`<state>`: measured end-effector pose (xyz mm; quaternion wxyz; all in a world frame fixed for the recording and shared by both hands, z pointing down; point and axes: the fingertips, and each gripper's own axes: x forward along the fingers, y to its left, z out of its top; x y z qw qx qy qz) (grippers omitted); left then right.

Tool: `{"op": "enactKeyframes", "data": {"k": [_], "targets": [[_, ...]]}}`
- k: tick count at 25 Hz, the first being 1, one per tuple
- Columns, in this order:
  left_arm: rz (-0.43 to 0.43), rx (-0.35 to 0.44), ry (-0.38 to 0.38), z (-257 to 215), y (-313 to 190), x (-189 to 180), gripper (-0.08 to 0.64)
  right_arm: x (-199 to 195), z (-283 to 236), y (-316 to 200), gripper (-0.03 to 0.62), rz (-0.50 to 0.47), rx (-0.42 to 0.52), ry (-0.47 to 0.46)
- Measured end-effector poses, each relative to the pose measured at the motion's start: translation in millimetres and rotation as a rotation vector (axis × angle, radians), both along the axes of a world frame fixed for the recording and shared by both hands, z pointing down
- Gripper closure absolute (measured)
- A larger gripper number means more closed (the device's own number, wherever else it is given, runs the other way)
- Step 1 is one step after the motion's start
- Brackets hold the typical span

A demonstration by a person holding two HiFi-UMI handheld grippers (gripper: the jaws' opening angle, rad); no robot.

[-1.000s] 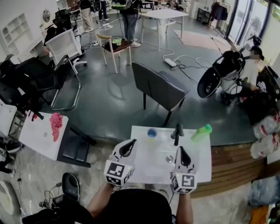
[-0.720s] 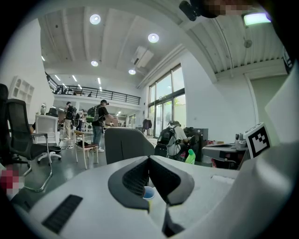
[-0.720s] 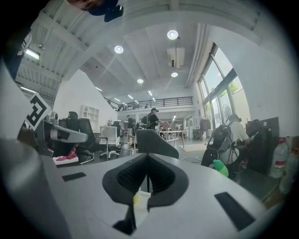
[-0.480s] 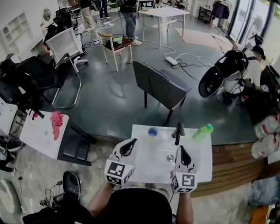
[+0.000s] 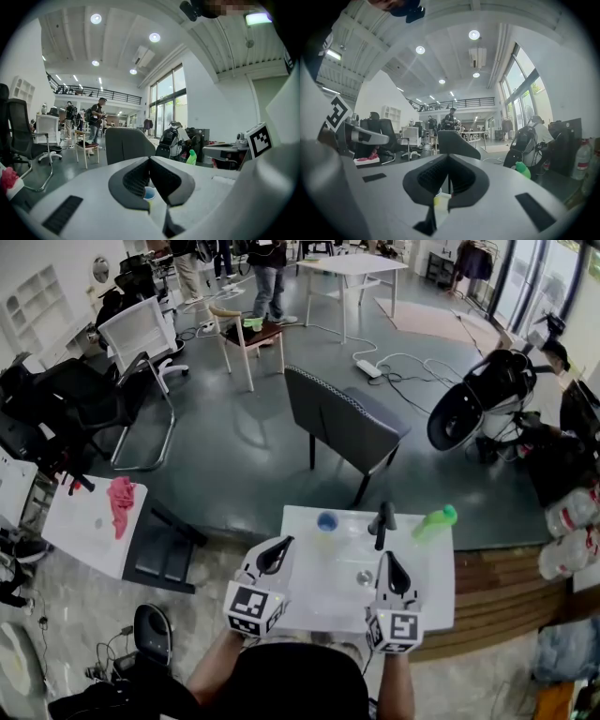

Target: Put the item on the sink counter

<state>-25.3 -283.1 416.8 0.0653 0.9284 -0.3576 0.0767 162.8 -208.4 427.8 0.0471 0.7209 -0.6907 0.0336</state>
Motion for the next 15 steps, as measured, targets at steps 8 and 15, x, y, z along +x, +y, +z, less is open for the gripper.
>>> {"op": "enactKeyframes", "data": {"k": [8, 15], "targets": [[-0.001, 0.001, -0.001, -2.3, 1.5, 0.4, 0.557, -0.1, 3.7, 1.5, 0.594, -0.009, 0.004, -0.006], [-0.001, 0.003, -0.001, -0.7, -0.3, -0.9, 0.557, -2.1, 3.8, -0.5, 0.594, -0.012, 0.007, -0.007]]}}
